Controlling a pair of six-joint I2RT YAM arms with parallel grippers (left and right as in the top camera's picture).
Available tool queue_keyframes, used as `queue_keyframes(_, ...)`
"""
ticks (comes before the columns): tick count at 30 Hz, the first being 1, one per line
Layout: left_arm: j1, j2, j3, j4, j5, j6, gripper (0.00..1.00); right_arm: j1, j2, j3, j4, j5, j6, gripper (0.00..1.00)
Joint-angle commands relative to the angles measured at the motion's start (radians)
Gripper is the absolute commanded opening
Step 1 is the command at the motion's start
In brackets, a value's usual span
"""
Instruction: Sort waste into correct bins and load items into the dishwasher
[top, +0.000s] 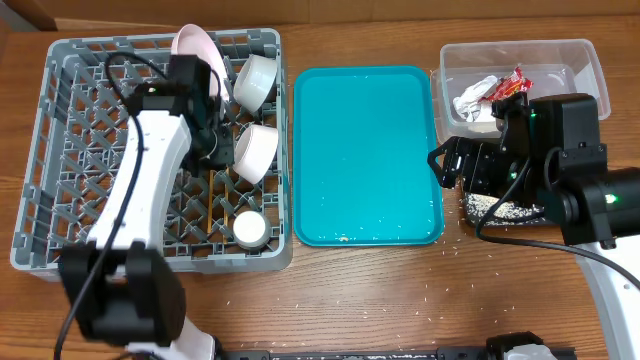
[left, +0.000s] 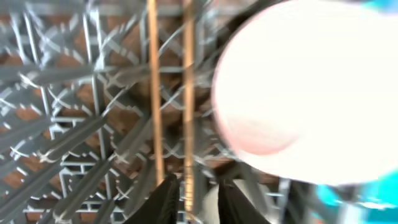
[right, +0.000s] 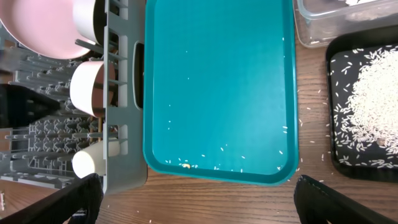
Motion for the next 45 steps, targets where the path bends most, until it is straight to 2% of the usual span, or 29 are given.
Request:
queue_keyframes(1,-0.045,-0.145,0.039,0.017,0.086,-0.007,0.27,-0.001,-0.003,0.013,0.007,0.004,-0.003,1.00)
queue_keyframes(5,-0.078,-0.257,0.039,0.039,0.130,-0.023,0.27,-0.001,-0.003,0.013,0.006,0.004,-0.003,1.00)
queue_keyframes(11,-0.113,-0.336,0.039,0.008,0.130,-0.114,0.32,-0.001,-0.003,0.013,0.007,0.004,-0.004,1.00)
queue_keyframes(12,-0.119,-0.338,0.039,-0.002,0.131,-0.138,0.42,-0.001,-0.003,0.013,0.007,0.004,-0.003,1.00)
queue_keyframes(13,-0.122,-0.337,0.039,-0.008,0.132,-0.158,0.83,-0.001,-0.003,0.013,0.007,0.004,-0.003,1.00)
queue_keyframes(14,-0.124,-0.334,0.039,-0.013,0.133,-0.176,1.00,-0.001,-0.003,0.013,0.007,0.004,-0.004,1.00)
queue_keyframes(25,-0.123,-0.312,0.039,-0.022,0.132,-0.191,1.00,-0.001,-0.001,0.013,0.006,0.003,-0.003,1.00)
queue_keyframes(31,-0.122,-0.312,0.039,-0.022,0.132,-0.191,1.00,-0.001,-0.062,0.007,0.007,0.004,-0.004,1.00)
queue_keyframes(40,-0.122,-0.312,0.039,-0.022,0.132,-0.191,1.00,-0.001,-0.308,-0.156,0.006,0.004,-0.003,1.00)
queue_keyframes(45,-0.122,-0.312,0.039,-0.022,0.132,-0.191,1.00,-0.004,-0.487,-0.281,-0.006,0.089,-0.053,0.99)
